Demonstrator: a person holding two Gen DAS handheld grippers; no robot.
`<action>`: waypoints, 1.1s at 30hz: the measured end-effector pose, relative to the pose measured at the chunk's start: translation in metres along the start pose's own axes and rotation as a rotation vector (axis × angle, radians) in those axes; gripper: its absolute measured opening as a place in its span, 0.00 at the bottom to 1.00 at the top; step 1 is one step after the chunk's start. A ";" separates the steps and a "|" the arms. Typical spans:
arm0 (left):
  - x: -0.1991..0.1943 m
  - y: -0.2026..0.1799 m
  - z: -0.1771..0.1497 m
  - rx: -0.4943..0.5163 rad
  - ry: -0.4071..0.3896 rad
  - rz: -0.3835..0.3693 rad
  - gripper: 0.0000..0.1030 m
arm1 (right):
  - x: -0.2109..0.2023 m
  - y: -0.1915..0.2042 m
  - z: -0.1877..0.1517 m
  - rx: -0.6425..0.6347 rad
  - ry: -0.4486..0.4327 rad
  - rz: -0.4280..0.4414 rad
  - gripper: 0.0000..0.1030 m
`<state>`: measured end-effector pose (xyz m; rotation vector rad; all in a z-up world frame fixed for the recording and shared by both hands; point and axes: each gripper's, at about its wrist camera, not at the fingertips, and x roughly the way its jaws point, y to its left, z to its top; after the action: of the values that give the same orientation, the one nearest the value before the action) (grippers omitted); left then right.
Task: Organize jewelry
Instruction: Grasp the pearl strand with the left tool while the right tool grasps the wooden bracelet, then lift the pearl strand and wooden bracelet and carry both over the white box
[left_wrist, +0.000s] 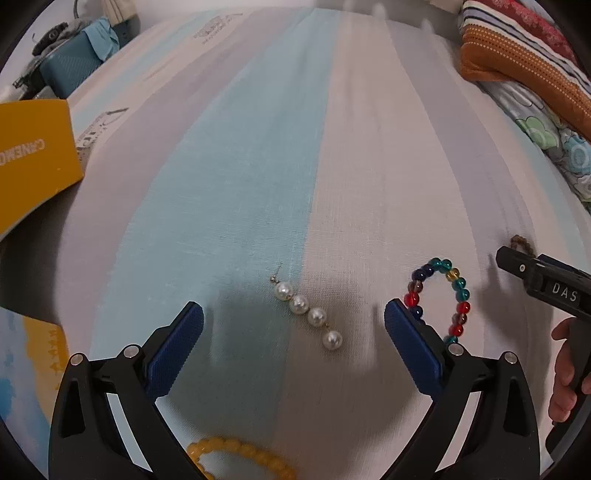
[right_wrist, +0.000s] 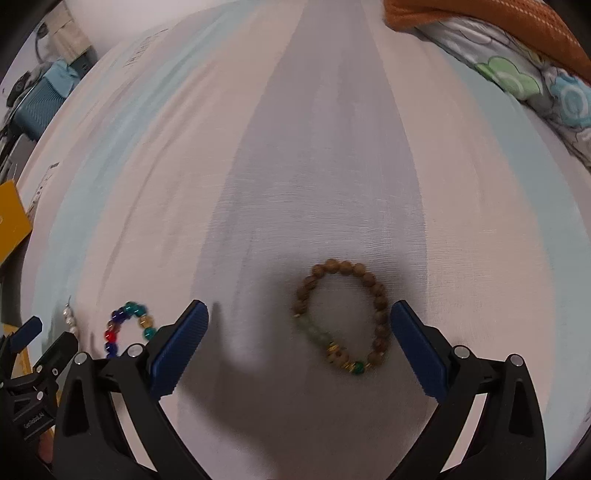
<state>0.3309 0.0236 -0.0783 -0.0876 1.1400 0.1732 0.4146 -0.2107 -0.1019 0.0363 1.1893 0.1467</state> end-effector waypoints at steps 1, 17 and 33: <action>0.003 -0.001 0.000 0.000 0.006 0.002 0.93 | 0.002 -0.003 0.000 0.010 0.003 0.005 0.86; 0.015 -0.013 -0.004 0.023 0.025 0.013 0.49 | -0.001 -0.002 -0.006 0.009 -0.007 -0.055 0.28; -0.001 -0.014 -0.005 0.055 -0.005 0.003 0.10 | -0.011 -0.009 -0.004 0.035 -0.022 -0.019 0.07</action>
<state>0.3284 0.0089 -0.0802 -0.0371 1.1390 0.1444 0.4074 -0.2213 -0.0942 0.0572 1.1703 0.1084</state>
